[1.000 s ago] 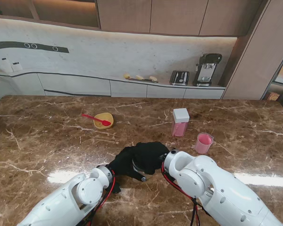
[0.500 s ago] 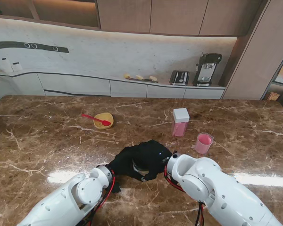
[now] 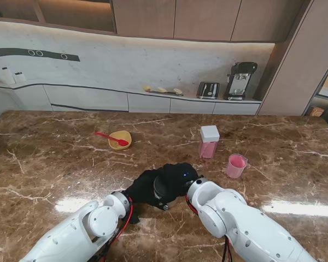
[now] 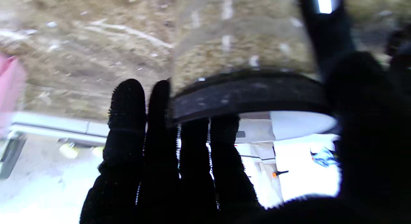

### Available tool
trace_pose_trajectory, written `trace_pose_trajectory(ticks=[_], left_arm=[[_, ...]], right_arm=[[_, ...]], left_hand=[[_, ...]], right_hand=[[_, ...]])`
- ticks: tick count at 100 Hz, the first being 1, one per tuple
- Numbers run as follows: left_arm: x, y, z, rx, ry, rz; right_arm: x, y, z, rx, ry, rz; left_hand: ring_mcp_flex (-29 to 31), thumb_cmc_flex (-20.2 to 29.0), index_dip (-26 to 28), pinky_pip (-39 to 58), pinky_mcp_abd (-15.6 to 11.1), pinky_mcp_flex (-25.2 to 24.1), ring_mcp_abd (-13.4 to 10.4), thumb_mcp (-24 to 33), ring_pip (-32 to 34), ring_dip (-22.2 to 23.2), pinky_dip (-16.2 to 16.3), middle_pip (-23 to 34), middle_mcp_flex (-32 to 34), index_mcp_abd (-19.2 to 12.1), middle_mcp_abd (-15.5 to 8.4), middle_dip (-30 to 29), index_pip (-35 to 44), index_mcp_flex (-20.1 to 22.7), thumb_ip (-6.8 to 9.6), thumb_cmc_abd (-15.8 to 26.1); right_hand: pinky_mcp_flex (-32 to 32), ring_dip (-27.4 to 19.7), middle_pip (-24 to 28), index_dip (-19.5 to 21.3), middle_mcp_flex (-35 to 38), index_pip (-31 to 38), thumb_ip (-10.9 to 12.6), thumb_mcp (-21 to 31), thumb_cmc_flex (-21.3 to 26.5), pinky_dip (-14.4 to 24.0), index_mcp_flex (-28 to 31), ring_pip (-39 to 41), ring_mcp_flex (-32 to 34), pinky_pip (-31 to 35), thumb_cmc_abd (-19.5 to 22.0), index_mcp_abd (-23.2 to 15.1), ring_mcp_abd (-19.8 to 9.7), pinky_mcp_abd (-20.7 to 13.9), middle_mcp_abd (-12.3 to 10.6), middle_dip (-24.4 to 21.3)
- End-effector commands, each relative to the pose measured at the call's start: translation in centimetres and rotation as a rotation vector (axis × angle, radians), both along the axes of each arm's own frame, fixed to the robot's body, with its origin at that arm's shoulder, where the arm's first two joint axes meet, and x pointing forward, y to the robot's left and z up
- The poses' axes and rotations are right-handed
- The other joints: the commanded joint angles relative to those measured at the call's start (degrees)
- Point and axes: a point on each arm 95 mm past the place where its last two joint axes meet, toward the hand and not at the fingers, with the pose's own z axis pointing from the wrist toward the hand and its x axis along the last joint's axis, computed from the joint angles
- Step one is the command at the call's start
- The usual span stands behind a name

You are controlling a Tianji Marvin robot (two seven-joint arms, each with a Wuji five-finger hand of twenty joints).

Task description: Measure grain into the airtight container

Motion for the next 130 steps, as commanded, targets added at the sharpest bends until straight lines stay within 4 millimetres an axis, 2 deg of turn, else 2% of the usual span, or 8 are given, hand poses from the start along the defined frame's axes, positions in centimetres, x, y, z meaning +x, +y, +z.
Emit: trace_pose_trajectory(ticks=[1,32,50,70,84,104,117,130], left_arm=[[-1.4,0.9,-2.5,0.045,0.065,0.006],[-1.4,1.0,-2.5,0.046,0.07,0.005],[-1.4,1.0,-2.4,0.046,0.068,0.003],[-1.5,1.0,-2.5,0.05,0.068,0.002],[-1.5,1.0,-2.4,0.048,0.068,0.005],[-1.4,0.9,-2.5,0.044,0.069,0.001],[-1.5,0.9,-2.5,0.043,0.072,-0.001],[-1.5,0.9,-2.5,0.044,0.071,0.002]], right_arm=[[-0.1,-0.1,-0.2,-0.001,0.057,0.027],[-0.5,-0.8,0.0,0.044,0.173,0.149],[-0.7,-1.0,0.4,0.025,0.177,0.176],[-0.3,-1.0,0.8,-0.017,0.059,0.056],[0.0,-1.0,0.7,-0.062,0.025,-0.005],[0.3,-0.8,0.2,-0.053,0.013,-0.013],[0.2,-0.7,0.3,-0.013,0.049,0.046],[0.1,-0.8,0.7,0.021,0.099,0.107]], left_hand=[[2.99,15.6,4.56,11.38,26.1,5.36,11.27,17.43,4.11,1.65,4.79,0.35,0.49,-10.73,-1.58,-0.38,13.03,12.14,2.72,23.75],[2.94,15.5,4.95,11.34,26.13,5.31,11.32,17.88,4.08,1.62,4.53,0.26,0.4,-10.48,-1.49,-0.38,12.94,11.68,2.85,23.8],[3.02,15.19,5.01,11.47,26.16,5.35,11.31,18.01,4.14,1.65,4.53,0.27,0.41,-10.55,-1.47,-0.35,12.77,11.47,2.77,23.57],[3.01,14.88,5.38,11.55,26.2,5.32,11.33,18.39,4.15,1.67,4.48,0.18,0.37,-10.71,-1.48,-0.35,12.86,10.97,2.87,23.57],[3.07,14.76,5.66,11.56,26.22,5.32,11.3,18.27,4.14,1.66,4.44,0.13,0.39,-10.92,-1.46,-0.35,12.97,10.79,2.76,23.44],[2.97,14.57,5.84,11.58,26.26,5.3,11.3,18.36,4.1,1.64,4.39,0.08,0.35,-10.9,-1.44,-0.35,12.91,10.64,2.72,23.24],[2.98,14.56,5.9,11.58,26.28,5.28,11.34,18.41,4.09,1.63,4.35,0.05,0.35,-10.84,-1.44,-0.36,12.88,10.66,2.73,23.21],[3.0,14.68,5.95,11.56,26.25,5.28,11.39,18.48,4.1,1.62,4.32,0.04,0.37,-10.79,-1.39,-0.34,12.9,10.79,2.74,23.28]], right_hand=[[0.71,0.21,-0.7,0.54,0.22,0.47,1.34,15.68,6.83,-2.47,0.81,0.35,1.34,1.55,0.2,-1.45,-3.64,-1.26,-0.75,-1.34],[-19.41,-15.99,-13.49,-10.93,-10.53,-13.03,-0.92,38.47,19.95,-10.46,-4.33,-24.22,-20.61,-22.9,-6.88,-4.11,-3.42,-1.53,-2.24,-13.73],[-32.19,-20.75,-20.41,-13.24,-20.61,-20.59,-2.58,24.37,7.07,-10.93,-12.86,-30.36,-34.85,-32.91,-10.05,-4.24,-2.62,-1.79,0.12,-18.29],[-24.37,-18.28,-18.09,-8.73,-14.08,-11.77,0.48,-1.27,-3.52,-6.7,-9.25,-25.88,-24.07,-27.27,5.05,3.04,-1.11,-0.38,1.04,-16.82],[-12.89,-6.85,-10.09,-3.8,-9.01,-3.94,1.49,5.3,-11.03,-0.25,-6.13,-12.81,-11.35,-13.19,1.16,2.07,-1.36,0.7,1.07,-7.65],[0.03,2.86,1.34,2.44,2.31,2.25,2.81,-0.08,2.4,1.44,3.14,3.38,2.97,3.0,-0.39,-1.34,-4.29,-0.13,-0.98,2.53],[-0.77,-0.99,-1.8,-0.11,4.33,0.54,0.34,30.39,11.36,-2.45,5.21,-2.48,2.65,-0.02,-4.19,-3.03,-3.99,-0.02,-2.12,-1.27],[-6.35,-7.98,-8.7,-5.36,1.99,-4.48,-0.14,37.56,22.27,-5.7,3.5,-14.3,-3.07,-8.9,-4.36,-4.5,-3.57,-0.1,-2.98,-7.89]])
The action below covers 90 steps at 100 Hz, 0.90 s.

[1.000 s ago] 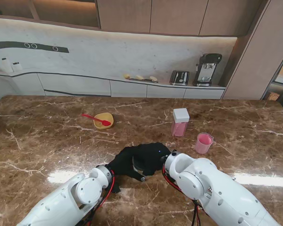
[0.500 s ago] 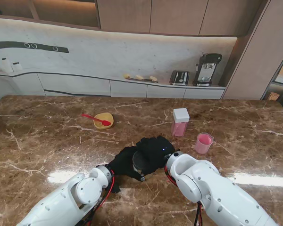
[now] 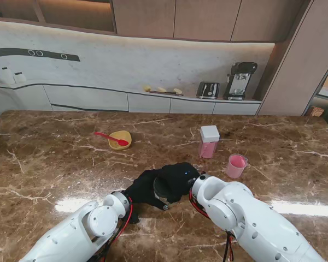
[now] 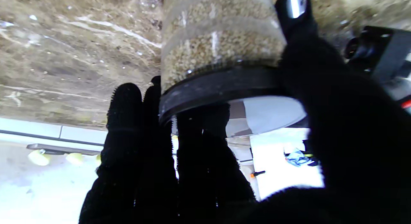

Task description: Measure grain into the airtight container

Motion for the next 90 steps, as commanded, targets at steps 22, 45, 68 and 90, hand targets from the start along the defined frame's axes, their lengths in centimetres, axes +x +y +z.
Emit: trace_pose_trajectory(ticks=[22,45,68,90], left_arm=[[-1.6,0.9,-2.5,0.048,0.068,0.005],[-1.5,0.9,-2.5,0.048,0.067,0.004],[-1.6,1.0,-2.5,0.049,0.069,0.005],[-1.5,1.0,-2.5,0.049,0.068,0.005]], right_arm=[[-0.3,-0.2,-0.1,0.021,0.043,0.047],[-0.3,-0.3,0.0,0.054,0.044,0.069],[-0.2,-0.6,0.6,0.111,0.073,0.076],[-0.2,-0.8,1.0,0.158,0.093,0.064]], left_hand=[[2.88,13.4,5.96,11.56,26.13,5.16,11.19,18.63,4.11,1.59,4.3,0.05,0.36,-10.84,-1.44,-0.33,12.85,10.73,2.82,23.3],[2.9,13.28,6.01,11.55,26.12,5.17,11.17,18.72,4.12,1.6,4.28,0.09,0.39,-10.87,-1.46,-0.31,12.81,10.68,2.77,23.23],[2.94,13.19,6.03,11.55,26.13,5.18,11.16,18.82,4.12,1.6,4.27,0.21,0.46,-10.84,-1.39,-0.27,12.75,10.64,2.79,23.18],[2.95,13.1,6.06,11.53,26.11,5.17,11.17,18.8,4.13,1.61,4.26,0.23,0.42,-10.88,-1.33,-0.29,12.7,10.61,2.75,23.14]], right_hand=[[-5.66,-5.86,-0.88,-2.6,-0.78,2.13,1.96,25.25,17.57,-1.83,1.76,-6.54,-5.37,-7.73,5.84,-9.45,-7.35,-2.81,-4.94,-4.47],[-5.96,-6.07,-0.1,-3.26,-0.5,3.44,1.38,27.65,18.17,-1.59,2.47,-6.51,-5.85,-9.38,5.75,-10.23,-8.47,-4.1,-5.62,-4.26],[-7.19,-6.24,-0.18,-3.48,-1.76,3.69,1.47,25.71,17.64,-1.5,1.94,-6.64,-7.27,-10.33,6.6,-10.12,-8.52,-4.02,-5.52,-4.32],[-7.52,-6.76,-0.43,-3.83,-1.64,3.45,1.59,25.83,17.95,-1.2,1.96,-7.1,-7.39,-10.64,7.45,-10.24,-8.84,-3.9,-6.0,-4.72]])
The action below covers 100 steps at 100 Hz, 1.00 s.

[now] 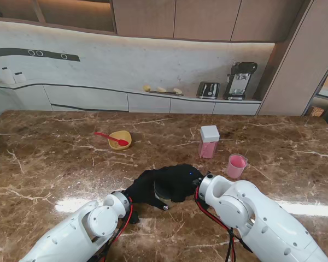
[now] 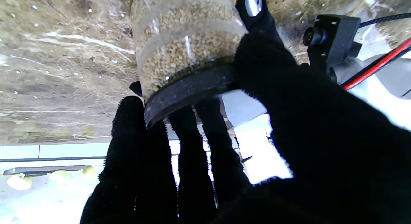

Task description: Measure grain into the airtight container

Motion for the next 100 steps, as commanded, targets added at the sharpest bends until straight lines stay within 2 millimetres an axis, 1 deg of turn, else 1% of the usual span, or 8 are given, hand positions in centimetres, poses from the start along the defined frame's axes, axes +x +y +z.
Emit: trace_pose_trajectory(ticks=[1,16,30,42,51,66,80,100], left_arm=[[-1.5,1.1,-2.6,0.051,0.07,0.007],[-1.5,1.1,-2.6,0.048,0.07,0.007],[-1.5,1.1,-2.6,0.047,0.071,0.008],[-1.5,1.1,-2.6,0.047,0.071,0.008],[-1.5,1.1,-2.6,0.046,0.071,0.008],[-1.5,1.1,-2.7,0.047,0.072,0.006],[-1.6,1.1,-2.7,0.046,0.075,0.003],[-1.6,1.1,-2.7,0.045,0.075,0.002]], right_arm=[[-0.2,0.7,0.9,0.021,-0.006,0.016],[-0.1,0.6,0.7,-0.012,0.048,0.047],[-0.3,0.6,0.7,-0.05,0.095,0.091],[-0.4,0.8,1.0,-0.06,0.074,0.083],[-0.5,0.9,1.1,-0.065,-0.004,0.042],[-0.4,0.9,1.4,-0.106,-0.146,-0.031],[-0.4,1.1,1.4,-0.171,-0.166,-0.054],[-0.6,1.7,0.7,-0.237,-0.11,-0.064]], left_hand=[[2.77,11.9,6.04,11.45,24.96,5.03,10.0,18.79,4.07,1.58,4.26,0.23,0.42,-9.88,-1.33,-0.3,14.4,10.63,2.76,23.17],[2.75,11.95,6.07,11.48,24.95,5.04,10.05,18.74,4.06,1.57,4.29,0.19,0.41,-9.92,-1.41,-0.33,14.4,10.58,2.76,23.23],[2.78,11.98,6.07,11.53,24.98,5.05,10.05,18.62,4.07,1.57,4.32,0.17,0.39,-9.86,-1.36,-0.34,14.39,10.57,2.73,23.21],[2.78,11.96,6.04,11.56,24.96,5.04,10.01,18.61,4.07,1.57,4.32,0.14,0.36,-9.85,-1.41,-0.36,14.3,10.43,2.76,23.26],[2.78,11.93,6.07,11.56,24.98,5.05,10.02,18.62,4.06,1.56,4.31,0.11,0.36,-9.91,-1.36,-0.37,14.32,10.43,2.8,23.23],[2.8,11.94,6.11,11.55,25.0,5.04,10.01,18.63,4.07,1.56,4.29,0.09,0.38,-9.8,-1.45,-0.37,14.35,10.46,2.77,23.16],[2.78,11.8,6.2,11.54,24.98,5.04,9.95,18.7,4.06,1.55,4.26,0.06,0.36,-9.84,-1.47,-0.38,14.44,10.59,2.69,22.88],[2.76,11.67,6.46,11.46,25.01,5.01,10.02,18.92,4.03,1.53,4.22,-0.07,0.3,-9.91,-1.48,-0.38,14.62,10.54,2.59,22.75]], right_hand=[[-0.79,-1.75,5.03,2.16,2.27,7.26,4.54,20.08,8.05,0.29,3.67,3.45,1.15,-1.11,10.36,-5.87,-8.84,-2.62,-4.92,0.83],[-7.65,-7.45,-0.24,-3.64,-5.28,-1.5,4.36,20.92,7.87,-1.4,-3.24,-4.12,-8.42,-8.06,8.11,-3.59,-8.69,-3.26,-4.15,-3.32],[-19.49,-12.34,-5.29,-5.47,-15.8,-8.02,5.12,19.86,0.1,-4.22,-10.79,-9.54,-22.41,-18.27,3.69,-4.51,-8.2,-4.43,-2.44,-7.65],[-22.02,-13.32,-6.37,-4.37,-17.81,-9.89,3.12,5.02,-8.98,-3.43,-12.82,-10.0,-25.09,-20.2,3.03,-5.27,-7.2,-4.11,-1.62,-9.49],[-20.19,-13.04,-6.1,-2.71,-15.1,-8.71,2.17,-4.08,-17.8,-2.33,-11.23,-9.24,-21.58,-19.4,6.29,-3.5,-6.45,-3.23,-1.76,-9.69],[-11.37,-7.4,-1.57,2.51,-7.63,1.51,1.56,-7.59,-28.16,2.25,-7.51,-2.87,-9.78,-9.82,12.1,1.61,-4.77,-0.9,-0.78,-4.84],[-0.4,-0.05,0.76,5.53,-3.09,5.7,1.1,-5.52,-31.72,9.35,-5.1,4.87,2.5,3.95,10.44,1.76,-4.05,0.9,-0.28,-0.81],[7.07,7.95,4.43,8.57,-0.8,6.43,1.16,-7.65,-31.96,10.94,-5.0,13.98,9.24,13.04,12.73,1.93,-4.63,0.45,0.03,4.77]])
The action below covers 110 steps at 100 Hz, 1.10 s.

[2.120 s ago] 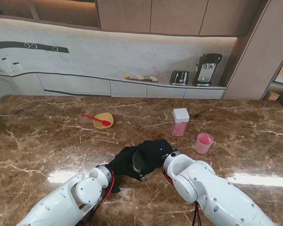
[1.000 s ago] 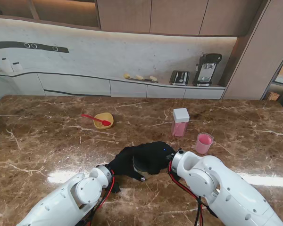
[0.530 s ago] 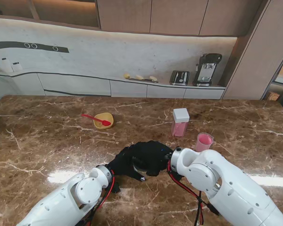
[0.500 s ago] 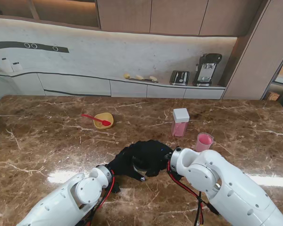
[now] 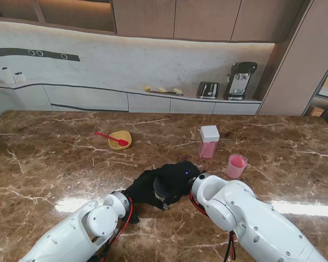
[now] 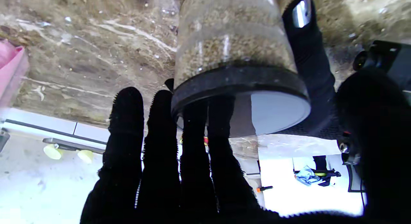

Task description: Measure grain into the airtight container

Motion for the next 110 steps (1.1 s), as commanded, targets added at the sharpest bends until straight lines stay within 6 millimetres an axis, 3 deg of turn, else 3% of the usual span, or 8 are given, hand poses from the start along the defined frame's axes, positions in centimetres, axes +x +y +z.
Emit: trace_pose_trajectory(ticks=[1,9,14,24,46,67,87,110], left_arm=[[-1.6,1.0,-2.7,0.047,0.071,0.003],[-1.6,1.0,-2.7,0.046,0.072,0.002],[-1.6,1.1,-2.7,0.046,0.072,0.002],[-1.6,1.1,-2.7,0.044,0.072,0.004],[-1.6,1.1,-2.7,0.043,0.071,0.006],[-1.6,1.2,-2.7,0.042,0.072,0.005],[-1.6,1.2,-2.7,0.043,0.071,0.008],[-1.6,1.2,-2.7,0.043,0.071,0.005]], right_arm=[[-0.1,0.2,-0.4,-0.007,0.002,0.005],[0.0,0.6,-0.8,-0.024,-0.026,0.023],[0.0,0.9,-1.0,-0.013,-0.044,0.029],[0.0,1.2,-1.0,0.006,-0.034,0.045],[-0.1,1.1,-0.8,0.028,-0.003,0.12],[0.0,0.7,-0.5,0.104,0.035,0.159],[0.2,0.3,0.2,0.149,0.011,0.181],[0.3,0.0,0.5,0.193,-0.004,0.182]], left_hand=[[2.79,11.46,6.47,11.46,25.02,5.02,9.96,18.82,4.04,1.54,4.21,-0.07,0.3,-11.35,-1.49,-0.38,14.78,10.53,2.58,22.68],[2.75,11.35,6.62,11.4,24.99,4.99,9.91,18.96,4.02,1.53,4.19,-0.1,0.29,-11.42,-1.49,-0.38,14.9,10.49,2.56,22.51],[2.74,11.28,6.69,11.37,25.02,4.97,9.88,19.03,4.01,1.52,4.17,-0.14,0.26,-11.46,-1.49,-0.39,14.94,10.44,2.56,22.51],[2.76,11.14,6.81,11.32,25.01,4.99,9.95,19.19,4.01,1.51,4.17,-0.14,0.28,-11.45,-1.51,-0.36,14.95,10.28,2.53,22.46],[2.75,11.07,7.01,11.28,25.03,5.0,9.89,19.42,3.99,1.5,4.2,-0.17,0.28,-11.45,-1.51,-0.35,15.01,10.17,2.52,22.51],[2.76,11.16,7.11,11.26,25.05,4.99,9.96,19.49,4.01,1.5,4.23,-0.16,0.29,-11.4,-1.47,-0.34,15.05,10.13,2.54,22.58],[2.87,11.08,7.09,11.29,25.09,5.01,10.06,19.51,4.04,1.5,4.28,-0.08,0.34,-11.46,-1.42,-0.33,14.95,10.06,2.56,22.64],[2.91,11.01,7.08,11.24,25.04,5.0,10.04,19.63,4.04,1.49,4.26,0.01,0.38,-11.36,-1.39,-0.32,14.86,9.98,2.59,22.58]], right_hand=[[2.76,2.86,1.57,1.57,1.78,1.29,-1.1,-1.23,-2.1,1.67,1.51,3.78,3.53,4.5,0.49,-0.21,-0.85,-0.39,0.75,1.83],[5.63,4.89,3.76,2.88,4.42,3.17,-0.23,-4.34,1.4,0.37,4.37,8.19,6.42,8.85,2.21,-1.2,-2.4,-1.52,0.31,3.27],[6.96,5.08,6.03,4.24,6.13,5.07,2.39,-15.02,6.86,-2.04,5.96,10.18,7.83,11.02,7.98,-2.01,-2.8,-1.74,-0.17,4.75],[6.72,2.56,7.34,4.62,9.02,6.23,6.49,-15.14,13.83,-5.09,9.03,7.27,8.18,9.34,2.11,-3.88,-2.36,-0.58,-1.07,4.82],[4.72,-6.47,3.28,0.67,11.49,4.45,3.48,19.77,26.93,-14.42,11.79,-6.45,6.61,-0.29,-5.16,-5.92,-1.33,0.11,-2.27,-0.58],[4.52,-8.1,2.84,-1.06,11.83,4.55,3.37,24.44,36.61,-16.32,12.68,-8.88,6.07,-2.38,-5.11,-6.59,-1.61,-0.86,-2.47,-1.97],[3.19,-7.76,3.81,-2.78,11.74,6.63,0.03,29.2,38.6,-21.57,13.36,-8.65,5.22,-1.07,-7.07,-7.41,-2.99,-2.38,-3.07,-2.3],[2.76,-7.74,4.11,-3.38,11.33,7.06,1.8,27.14,36.95,-20.12,13.25,-8.37,4.54,-1.66,-6.12,-7.64,-3.56,-3.47,-3.39,-2.44]])
